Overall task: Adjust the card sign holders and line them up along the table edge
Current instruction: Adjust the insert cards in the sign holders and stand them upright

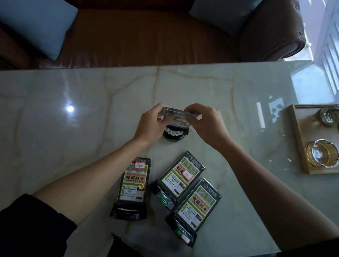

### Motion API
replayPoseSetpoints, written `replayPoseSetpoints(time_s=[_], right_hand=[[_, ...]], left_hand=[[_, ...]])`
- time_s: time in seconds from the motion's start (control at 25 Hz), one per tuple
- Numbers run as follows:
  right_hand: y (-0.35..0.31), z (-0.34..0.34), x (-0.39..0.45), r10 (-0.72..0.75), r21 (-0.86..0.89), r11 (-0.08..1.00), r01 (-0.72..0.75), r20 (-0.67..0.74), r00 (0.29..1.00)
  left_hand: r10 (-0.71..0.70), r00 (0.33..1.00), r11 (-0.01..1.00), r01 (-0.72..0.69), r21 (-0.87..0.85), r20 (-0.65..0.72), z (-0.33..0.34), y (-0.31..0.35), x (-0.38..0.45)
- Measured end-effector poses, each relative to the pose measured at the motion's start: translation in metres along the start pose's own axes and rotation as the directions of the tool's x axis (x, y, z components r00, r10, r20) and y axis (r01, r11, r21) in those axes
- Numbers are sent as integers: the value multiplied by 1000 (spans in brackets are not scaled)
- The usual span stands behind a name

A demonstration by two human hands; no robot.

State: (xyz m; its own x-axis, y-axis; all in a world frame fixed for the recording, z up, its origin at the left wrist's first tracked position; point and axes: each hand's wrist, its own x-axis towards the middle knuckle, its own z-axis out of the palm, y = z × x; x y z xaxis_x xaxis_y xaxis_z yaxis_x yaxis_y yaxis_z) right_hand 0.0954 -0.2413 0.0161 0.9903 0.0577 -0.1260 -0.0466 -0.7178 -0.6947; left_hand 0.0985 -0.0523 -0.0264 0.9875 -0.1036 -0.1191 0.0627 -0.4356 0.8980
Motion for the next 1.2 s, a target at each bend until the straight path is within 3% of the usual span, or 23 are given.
replayPoseSetpoints(time_s=[0.2,0.28,0.36,0.44,0.56,0.68,0.92,1.04,1.12,1.2], right_hand=[[8,7,-22,85,111,991,-77,-73,994],[20,16,-47,274,299,927,-224,-136,952],[34,30,-80,505,488,750,-446,12,863],[44,48,-111,613,520,589,-619,211,761],[55,74,-145,746,529,432,-730,245,619],[64,96,-165,832,527,303,-794,260,490],[65,113,-167,824,582,250,-774,292,486],[69,105,-167,784,663,161,-731,364,503],[74,93,-165,768,703,152,-695,359,531],[79,75,-154,758,735,209,-645,295,582]], left_hand=[[-146,989,989,146,26,2,-3,0,-10],[-277,961,955,277,107,-14,0,-11,-20],[-369,922,921,346,180,114,12,-25,-37],[-434,853,896,376,236,291,25,-37,-54],[-479,780,868,352,351,402,41,-51,-73],[-492,774,847,318,427,399,54,-61,-84],[-496,753,852,325,412,432,63,-63,-90],[-472,749,878,352,324,464,56,-55,-87],[-414,785,908,321,269,461,51,-46,-82],[-336,833,941,278,192,439,49,-32,-74]])
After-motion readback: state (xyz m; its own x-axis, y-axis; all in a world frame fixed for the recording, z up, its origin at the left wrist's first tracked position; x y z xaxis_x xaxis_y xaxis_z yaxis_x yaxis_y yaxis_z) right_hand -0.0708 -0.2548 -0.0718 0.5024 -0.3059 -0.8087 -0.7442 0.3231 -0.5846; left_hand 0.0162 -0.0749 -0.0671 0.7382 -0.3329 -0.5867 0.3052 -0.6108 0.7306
